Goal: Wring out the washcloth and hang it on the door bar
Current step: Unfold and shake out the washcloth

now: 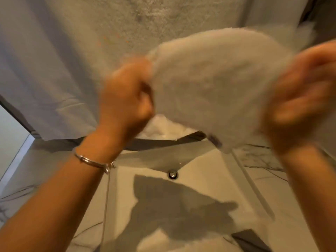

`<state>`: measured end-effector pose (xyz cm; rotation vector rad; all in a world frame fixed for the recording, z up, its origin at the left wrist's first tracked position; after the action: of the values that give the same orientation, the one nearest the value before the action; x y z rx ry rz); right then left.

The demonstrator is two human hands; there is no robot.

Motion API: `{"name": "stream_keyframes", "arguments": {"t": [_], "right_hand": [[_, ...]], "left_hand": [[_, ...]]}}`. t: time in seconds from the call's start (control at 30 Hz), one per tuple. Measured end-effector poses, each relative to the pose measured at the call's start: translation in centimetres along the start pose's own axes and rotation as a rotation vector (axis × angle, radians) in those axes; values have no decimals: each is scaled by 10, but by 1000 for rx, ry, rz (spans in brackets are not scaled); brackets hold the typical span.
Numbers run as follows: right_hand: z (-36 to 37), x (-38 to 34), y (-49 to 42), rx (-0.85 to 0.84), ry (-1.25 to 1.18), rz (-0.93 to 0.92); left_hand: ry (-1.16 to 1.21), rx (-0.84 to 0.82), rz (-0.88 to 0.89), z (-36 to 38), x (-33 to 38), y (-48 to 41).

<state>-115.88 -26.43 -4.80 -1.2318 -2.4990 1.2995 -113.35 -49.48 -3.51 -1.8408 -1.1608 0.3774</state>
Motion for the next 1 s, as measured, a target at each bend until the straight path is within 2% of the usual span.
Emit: {"name": "stream_keyframes", "arguments": {"t": [0.07, 0.1, 0.13, 0.17, 0.23, 0.3, 0.33, 0.53, 0.67, 0.77, 0.87, 1.0], "right_hand": [[47, -6, 42, -607, 114, -10], [57, -1, 60, -751, 93, 73], [57, 7, 66, -732, 2, 145], [49, 15, 65, -620, -120, 243], [30, 27, 64, -402, -247, 367], [9, 33, 59, -214, -320, 397], [-1, 32, 58, -156, -335, 397], [-66, 9, 94, 72, -421, 523], [-118, -15, 141, 189, -349, 649], [-165, -37, 189, 255, -250, 766], [-222, -69, 232, 338, -97, 798], [-300, -117, 306, 492, 97, 871]], "left_hand": [[-118, -714, -132, 43, 3, 51], [-104, -931, -247, 53, -1, 79], [0, -952, -341, 56, -10, 92], [115, -901, -419, 53, -17, 95], [197, -722, -429, 38, -22, 84], [295, -517, -422, 23, -23, 63], [335, -474, -401, 19, -21, 56], [516, -437, -338, 7, 4, 47], [749, -523, -265, 19, 42, 44], [907, -512, -218, 32, 90, 45], [1050, -546, -220, 47, 148, 46], [1169, -681, -5, 53, 254, 52]]}}
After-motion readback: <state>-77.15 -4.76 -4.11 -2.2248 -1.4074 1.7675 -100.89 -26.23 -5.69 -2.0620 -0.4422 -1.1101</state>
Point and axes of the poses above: each hand's wrist, its own y-axis away from the middle knuckle, its own z-axis out of the palm, x = y × z, the point moved 4 cm from there along -y, towards the middle knuckle, and after that the axes turned 1 degree about y, right-handed, at the moved point
